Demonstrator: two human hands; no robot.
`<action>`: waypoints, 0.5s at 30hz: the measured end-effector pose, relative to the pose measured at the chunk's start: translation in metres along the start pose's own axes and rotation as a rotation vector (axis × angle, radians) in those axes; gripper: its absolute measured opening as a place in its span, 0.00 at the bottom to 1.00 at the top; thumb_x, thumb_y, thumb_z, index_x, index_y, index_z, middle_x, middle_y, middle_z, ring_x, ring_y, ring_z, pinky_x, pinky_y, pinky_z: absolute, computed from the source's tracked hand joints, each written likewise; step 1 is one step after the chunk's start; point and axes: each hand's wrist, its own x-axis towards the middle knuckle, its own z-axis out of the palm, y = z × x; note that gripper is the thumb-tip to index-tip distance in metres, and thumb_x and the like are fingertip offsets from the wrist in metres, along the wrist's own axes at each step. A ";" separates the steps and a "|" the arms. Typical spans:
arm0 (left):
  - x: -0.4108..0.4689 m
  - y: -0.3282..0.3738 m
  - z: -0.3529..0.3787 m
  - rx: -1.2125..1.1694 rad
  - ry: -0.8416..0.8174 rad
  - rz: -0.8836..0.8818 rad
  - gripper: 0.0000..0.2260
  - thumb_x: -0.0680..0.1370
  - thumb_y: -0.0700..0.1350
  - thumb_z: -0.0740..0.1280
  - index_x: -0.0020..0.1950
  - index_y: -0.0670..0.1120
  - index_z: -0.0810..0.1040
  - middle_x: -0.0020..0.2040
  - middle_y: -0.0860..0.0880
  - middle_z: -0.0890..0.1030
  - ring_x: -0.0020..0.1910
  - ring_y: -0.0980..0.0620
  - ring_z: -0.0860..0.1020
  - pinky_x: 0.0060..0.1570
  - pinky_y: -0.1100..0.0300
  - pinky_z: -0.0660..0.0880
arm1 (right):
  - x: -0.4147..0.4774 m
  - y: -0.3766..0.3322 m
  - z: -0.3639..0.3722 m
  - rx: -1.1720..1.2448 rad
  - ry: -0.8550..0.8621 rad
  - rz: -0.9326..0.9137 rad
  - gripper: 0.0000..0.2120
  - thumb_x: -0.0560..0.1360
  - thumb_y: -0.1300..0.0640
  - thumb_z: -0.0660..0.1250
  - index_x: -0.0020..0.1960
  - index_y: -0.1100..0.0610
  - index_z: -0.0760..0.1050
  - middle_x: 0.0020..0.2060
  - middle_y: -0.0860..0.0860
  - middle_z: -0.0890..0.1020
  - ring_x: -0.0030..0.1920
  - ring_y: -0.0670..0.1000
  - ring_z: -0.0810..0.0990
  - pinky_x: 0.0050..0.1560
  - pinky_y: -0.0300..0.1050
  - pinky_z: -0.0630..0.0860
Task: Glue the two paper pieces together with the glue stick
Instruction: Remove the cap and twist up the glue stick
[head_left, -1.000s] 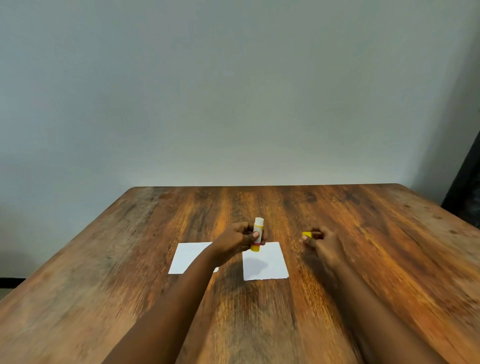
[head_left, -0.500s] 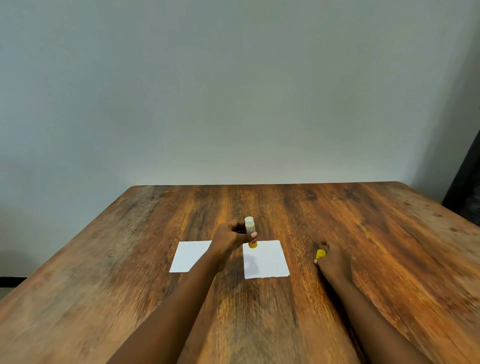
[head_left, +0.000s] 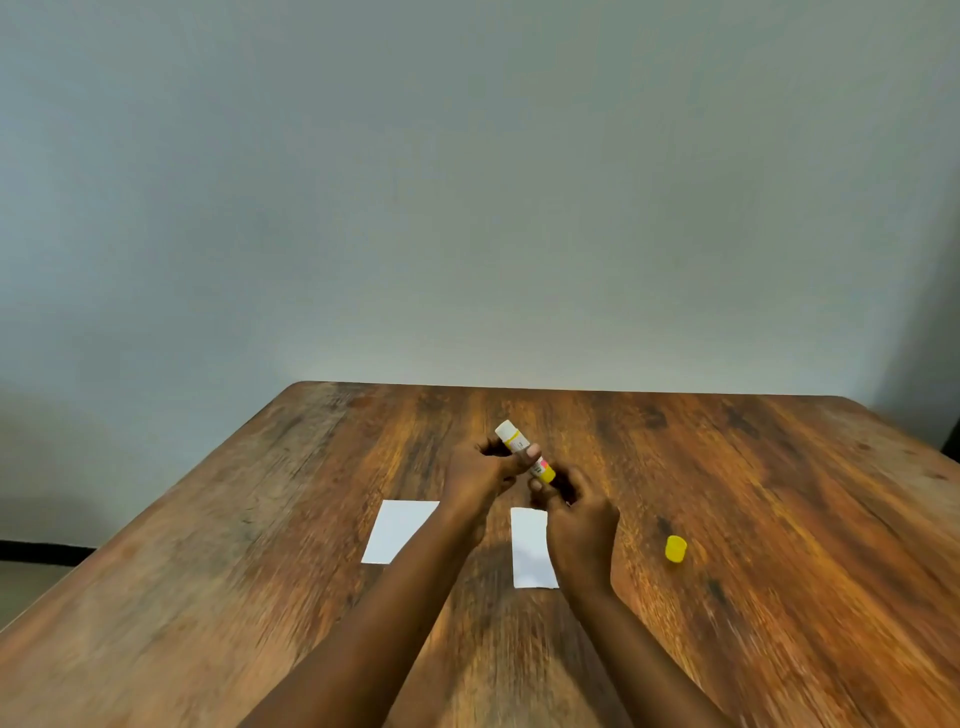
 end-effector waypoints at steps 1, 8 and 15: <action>-0.001 0.000 -0.002 0.004 0.010 0.006 0.12 0.71 0.40 0.74 0.53 0.40 0.81 0.48 0.44 0.84 0.49 0.49 0.82 0.48 0.62 0.78 | 0.001 -0.002 0.002 -0.005 -0.018 0.007 0.10 0.73 0.65 0.67 0.54 0.60 0.80 0.40 0.48 0.82 0.37 0.39 0.77 0.35 0.25 0.73; -0.004 0.007 -0.017 0.139 -0.047 0.076 0.12 0.76 0.36 0.66 0.59 0.36 0.79 0.52 0.44 0.82 0.48 0.55 0.80 0.39 0.73 0.74 | 0.012 -0.016 -0.004 0.821 -0.488 0.777 0.16 0.79 0.59 0.55 0.39 0.64 0.76 0.22 0.52 0.71 0.20 0.46 0.67 0.20 0.37 0.65; -0.002 0.006 -0.020 0.098 0.000 0.123 0.12 0.76 0.38 0.66 0.59 0.38 0.78 0.48 0.49 0.82 0.49 0.54 0.80 0.40 0.71 0.74 | 0.013 -0.026 -0.005 0.773 -0.448 0.601 0.10 0.75 0.57 0.65 0.50 0.63 0.78 0.34 0.57 0.82 0.32 0.49 0.82 0.33 0.38 0.80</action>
